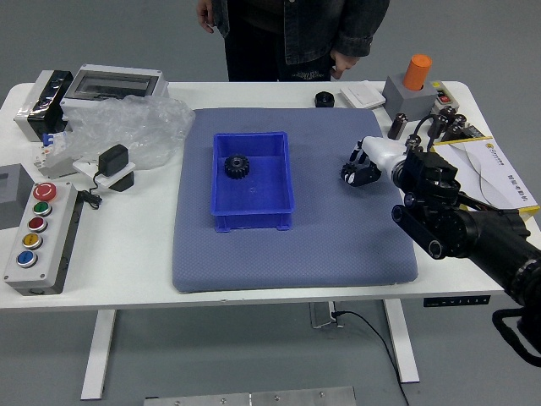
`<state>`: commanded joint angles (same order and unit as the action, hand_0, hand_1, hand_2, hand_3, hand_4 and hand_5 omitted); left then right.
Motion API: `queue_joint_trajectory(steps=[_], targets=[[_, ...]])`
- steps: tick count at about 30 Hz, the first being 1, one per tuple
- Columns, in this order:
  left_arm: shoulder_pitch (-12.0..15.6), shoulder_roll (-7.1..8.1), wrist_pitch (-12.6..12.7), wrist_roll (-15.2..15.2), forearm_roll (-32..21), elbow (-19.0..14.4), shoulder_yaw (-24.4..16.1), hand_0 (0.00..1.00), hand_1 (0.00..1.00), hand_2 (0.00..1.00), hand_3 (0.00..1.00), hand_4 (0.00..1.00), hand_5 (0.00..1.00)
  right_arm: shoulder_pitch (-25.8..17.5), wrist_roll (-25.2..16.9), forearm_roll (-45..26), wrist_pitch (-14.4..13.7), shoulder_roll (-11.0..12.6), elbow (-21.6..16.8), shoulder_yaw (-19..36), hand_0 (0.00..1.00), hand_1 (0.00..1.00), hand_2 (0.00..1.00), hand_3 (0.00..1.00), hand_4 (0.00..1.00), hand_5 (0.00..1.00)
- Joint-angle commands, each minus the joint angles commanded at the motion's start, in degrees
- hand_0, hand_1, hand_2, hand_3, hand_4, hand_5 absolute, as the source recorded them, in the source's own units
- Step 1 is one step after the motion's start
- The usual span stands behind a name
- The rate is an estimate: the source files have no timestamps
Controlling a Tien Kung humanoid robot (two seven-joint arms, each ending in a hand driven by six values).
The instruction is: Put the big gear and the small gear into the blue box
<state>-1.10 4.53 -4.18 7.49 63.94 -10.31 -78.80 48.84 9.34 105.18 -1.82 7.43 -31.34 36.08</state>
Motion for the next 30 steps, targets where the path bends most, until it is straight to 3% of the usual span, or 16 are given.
queue_joint_trajectory(steps=[11,12,16,17,29,30], targets=[[0.0,-0.07,0.0,0.0,-0.2,0.0,0.2,0.731,0.681,0.715,0.715,0.442,0.013,-0.6,-0.3,0.4,-1.3,-0.7,0.2,-0.3,0.605,0.51,0.6,0.639,0.667,0.375],[0.0,-0.08,0.0,0.0,-0.2,0.0,0.3,0.731,0.68,0.715,0.715,0.443,0.012,-0.7,-0.3,0.5,-1.4,-0.7,0.2,-0.4,0.639,0.485,0.557,0.605,0.595,0.311],[0.0,-0.11,0.0,0.0,-0.3,0.0,0.3,0.731,0.68,0.715,0.715,0.443,0.012,-0.8,-0.5,0.8,-2.0,-0.9,0.3,-0.4,0.639,0.485,0.557,0.605,0.595,0.311],[0.0,-0.11,0.0,0.0,-0.3,0.0,0.3,0.732,0.68,0.717,0.714,0.444,0.013,-0.8,-0.6,0.8,-2.2,-0.9,0.3,-0.5,0.628,0.48,0.527,0.581,0.486,0.214],[0.0,-0.19,0.0,-0.1,-0.4,0.0,0.5,0.731,0.68,0.717,0.714,0.445,0.013,-1.3,-0.7,1.7,-3.2,-1.1,0.5,-0.6,0.609,0.471,0.514,0.558,0.467,0.197],[-0.1,-0.2,0.0,-0.1,-0.4,0.0,0.5,0.731,0.68,0.718,0.714,0.447,0.013,-1.4,-0.7,1.8,-3.3,-1.2,0.6,-0.6,0.603,0.473,0.509,0.549,0.458,0.149]])
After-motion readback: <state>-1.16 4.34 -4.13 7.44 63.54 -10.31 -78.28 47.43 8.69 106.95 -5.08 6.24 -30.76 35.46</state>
